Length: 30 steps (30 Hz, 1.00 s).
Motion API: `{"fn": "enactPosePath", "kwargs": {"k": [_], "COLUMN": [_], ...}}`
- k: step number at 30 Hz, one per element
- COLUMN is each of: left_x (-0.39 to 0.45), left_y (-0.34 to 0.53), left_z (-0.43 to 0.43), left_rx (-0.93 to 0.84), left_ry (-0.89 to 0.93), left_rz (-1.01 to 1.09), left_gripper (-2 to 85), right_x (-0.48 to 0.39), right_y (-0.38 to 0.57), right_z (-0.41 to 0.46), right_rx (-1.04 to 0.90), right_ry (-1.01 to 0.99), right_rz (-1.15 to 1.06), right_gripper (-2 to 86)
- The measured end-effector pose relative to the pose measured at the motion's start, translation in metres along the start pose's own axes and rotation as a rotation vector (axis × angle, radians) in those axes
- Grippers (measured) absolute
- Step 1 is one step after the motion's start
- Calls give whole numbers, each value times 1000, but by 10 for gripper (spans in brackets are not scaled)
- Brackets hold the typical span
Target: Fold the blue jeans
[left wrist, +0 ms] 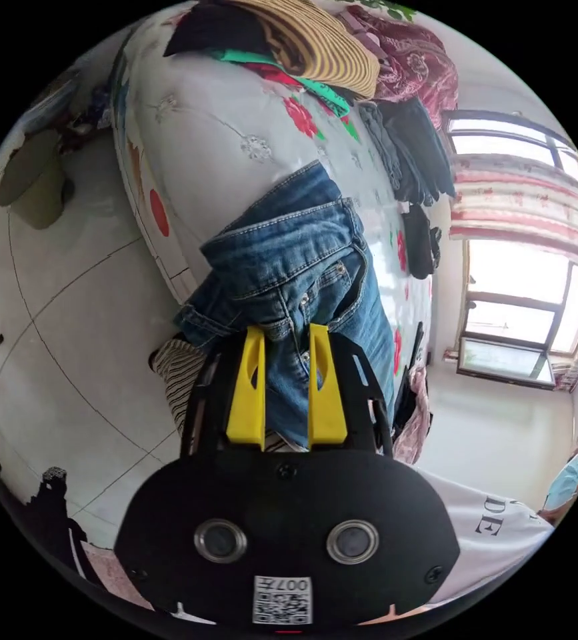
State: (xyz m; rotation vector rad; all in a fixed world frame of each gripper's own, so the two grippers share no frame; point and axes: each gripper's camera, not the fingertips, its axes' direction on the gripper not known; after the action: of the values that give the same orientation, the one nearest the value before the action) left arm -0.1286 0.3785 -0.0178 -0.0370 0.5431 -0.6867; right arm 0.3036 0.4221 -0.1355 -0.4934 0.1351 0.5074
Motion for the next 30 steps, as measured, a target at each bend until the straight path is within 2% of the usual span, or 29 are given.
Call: {"fn": "enactPosePath", "kwargs": {"k": [3,7,10,12,15,17,19,23,27,30], "left_x": [24,76,131,163,197,206,208,206,229,256], "left_y": [-7,-45,-84,-101,-107,-100,-90,-96,-108,-108], "left_z": [5,42,86,111,131,126,113,113,148,153], "left_rx": [6,-41,-91,-122,-144,-129,-68,-15,-52,-79], "left_ry": [-2,-30,1,-2,-84,-117,-125,-95,-189,-245], "left_rz": [37,152,249,271,323,369,410,375,357,396], "left_gripper": [52,48,51,58,79,90,99,109,82,50], "right_x": [-10,-25,-41,-52,-90,-151,-206,-336,-425,-471], "right_y": [-4,-4,2,5,13,34,54,88,103,111], "right_z": [-1,-22,-41,-46,-54,-59,-50,20,101,156], "right_rx": [8,151,283,324,314,335,312,120,-109,-243], "right_ry": [-12,-134,-140,-85,112,234,256,225,225,362], "right_rz": [-5,19,41,51,-18,-252,-478,-950,-1202,-1320], "right_gripper": [74,57,54,55,62,69,71,71,71,63]}}
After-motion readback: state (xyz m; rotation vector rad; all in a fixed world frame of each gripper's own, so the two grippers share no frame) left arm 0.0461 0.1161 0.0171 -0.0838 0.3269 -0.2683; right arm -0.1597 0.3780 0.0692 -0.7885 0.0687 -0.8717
